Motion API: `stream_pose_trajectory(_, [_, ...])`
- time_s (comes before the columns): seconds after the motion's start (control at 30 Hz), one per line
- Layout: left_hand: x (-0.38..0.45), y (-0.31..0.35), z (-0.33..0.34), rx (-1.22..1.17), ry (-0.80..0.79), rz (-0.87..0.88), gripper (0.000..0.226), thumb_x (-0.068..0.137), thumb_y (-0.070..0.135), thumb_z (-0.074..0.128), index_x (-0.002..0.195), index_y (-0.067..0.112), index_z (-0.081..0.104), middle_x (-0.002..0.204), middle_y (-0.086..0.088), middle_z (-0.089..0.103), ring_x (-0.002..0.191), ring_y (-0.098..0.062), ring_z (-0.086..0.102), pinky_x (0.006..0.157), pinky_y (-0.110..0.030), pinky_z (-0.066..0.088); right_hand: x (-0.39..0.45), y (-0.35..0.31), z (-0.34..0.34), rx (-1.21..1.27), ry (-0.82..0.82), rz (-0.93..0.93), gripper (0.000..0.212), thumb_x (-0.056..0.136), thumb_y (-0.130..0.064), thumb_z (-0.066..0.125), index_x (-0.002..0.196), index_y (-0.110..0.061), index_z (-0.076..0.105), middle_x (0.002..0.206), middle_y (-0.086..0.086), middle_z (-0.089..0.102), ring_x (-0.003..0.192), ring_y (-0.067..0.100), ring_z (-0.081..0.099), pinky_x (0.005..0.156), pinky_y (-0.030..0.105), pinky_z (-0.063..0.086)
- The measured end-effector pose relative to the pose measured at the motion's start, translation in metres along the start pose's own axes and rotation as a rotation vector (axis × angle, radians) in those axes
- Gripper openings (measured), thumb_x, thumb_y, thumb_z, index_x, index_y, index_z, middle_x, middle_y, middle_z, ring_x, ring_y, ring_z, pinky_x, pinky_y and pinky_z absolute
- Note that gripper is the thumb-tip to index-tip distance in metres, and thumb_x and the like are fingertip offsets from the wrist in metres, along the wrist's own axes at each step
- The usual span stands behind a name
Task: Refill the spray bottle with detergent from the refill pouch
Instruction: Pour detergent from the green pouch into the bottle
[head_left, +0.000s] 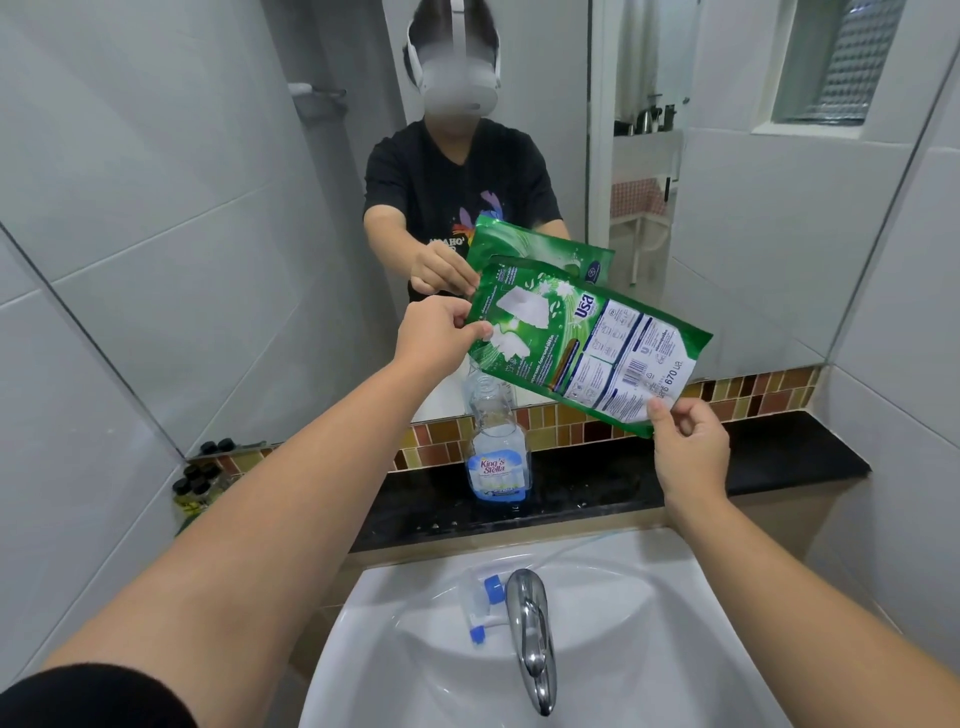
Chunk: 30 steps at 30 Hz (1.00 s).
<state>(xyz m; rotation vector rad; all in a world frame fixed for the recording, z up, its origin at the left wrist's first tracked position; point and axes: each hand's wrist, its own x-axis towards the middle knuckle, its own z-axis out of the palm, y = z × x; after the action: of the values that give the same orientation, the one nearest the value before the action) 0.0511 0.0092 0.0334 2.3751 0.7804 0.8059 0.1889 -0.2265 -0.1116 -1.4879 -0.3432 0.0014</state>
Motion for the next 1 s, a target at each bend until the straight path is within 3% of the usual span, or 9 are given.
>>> stream_pose_trajectory(0.3, [0.003, 0.001, -0.004, -0.012, 0.010, -0.009, 0.033, 0.082, 0.035, 0.077, 0.058, 0.021, 0.059, 0.055, 0.008, 0.054, 0.053, -0.012, 0.043, 0.052, -0.032, 0.039, 0.001, -0.010, 0.002, 0.075, -0.018, 0.036, 0.009, 0.093, -0.030, 0.065, 0.085, -0.029, 0.062, 0.095, -0.014, 0.072, 0.088, -0.002, 0.069, 0.066, 0.016, 0.053])
stream_pose_trajectory(0.43, [0.002, -0.002, -0.004, -0.024, 0.011, -0.018, 0.029, 0.083, 0.036, 0.077, 0.066, 0.015, 0.066, 0.062, 0.002, 0.063, 0.057, -0.015, 0.048, 0.054, -0.035, 0.043, 0.002, -0.017, 0.002, 0.101, -0.015, 0.026, 0.011, 0.094, -0.028, 0.065, 0.083, -0.026, 0.061, 0.094, -0.016, 0.071, 0.085, -0.008, 0.068, 0.058, 0.008, 0.051])
stream_pose_trajectory(0.6, [-0.003, -0.009, -0.001, -0.012, 0.005, -0.020, 0.035, 0.081, 0.036, 0.078, 0.070, 0.005, 0.066, 0.056, 0.001, 0.049, 0.055, -0.015, 0.035, 0.054, -0.030, 0.033, -0.002, -0.008, 0.000, 0.091, -0.004, 0.035, 0.010, 0.092, -0.029, 0.067, 0.084, -0.026, 0.063, 0.095, -0.008, 0.075, 0.088, 0.002, 0.071, 0.070, 0.023, 0.055])
stream_pose_trajectory(0.83, [0.004, -0.003, -0.010, -0.057, 0.026, -0.026, 0.030, 0.080, 0.037, 0.079, 0.067, 0.014, 0.066, 0.058, 0.005, 0.057, 0.055, -0.012, 0.046, 0.056, -0.034, 0.042, 0.005, -0.030, 0.003, 0.098, 0.020, 0.014, 0.013, 0.093, -0.032, 0.066, 0.082, -0.026, 0.060, 0.093, -0.011, 0.072, 0.084, -0.002, 0.070, 0.059, 0.012, 0.051])
stream_pose_trajectory(0.93, [0.006, -0.004, -0.013, -0.117, 0.044, -0.041, 0.034, 0.077, 0.037, 0.082, 0.061, 0.014, 0.062, 0.059, 0.002, 0.058, 0.059, -0.014, 0.048, 0.059, -0.038, 0.047, 0.017, -0.048, 0.002, 0.088, 0.028, -0.020, 0.012, 0.094, -0.034, 0.063, 0.083, -0.029, 0.061, 0.093, -0.010, 0.071, 0.083, 0.001, 0.068, 0.064, 0.017, 0.052])
stream_pose_trajectory(1.0, [0.004, -0.009, -0.012, -0.177, 0.057, -0.083, 0.039, 0.075, 0.038, 0.083, 0.066, 0.005, 0.063, 0.061, -0.002, 0.057, 0.060, -0.017, 0.047, 0.061, -0.038, 0.048, 0.024, -0.063, 0.002, 0.086, 0.001, -0.044, 0.013, 0.096, -0.033, 0.060, 0.084, -0.030, 0.063, 0.090, -0.011, 0.071, 0.082, 0.001, 0.067, 0.069, 0.021, 0.052])
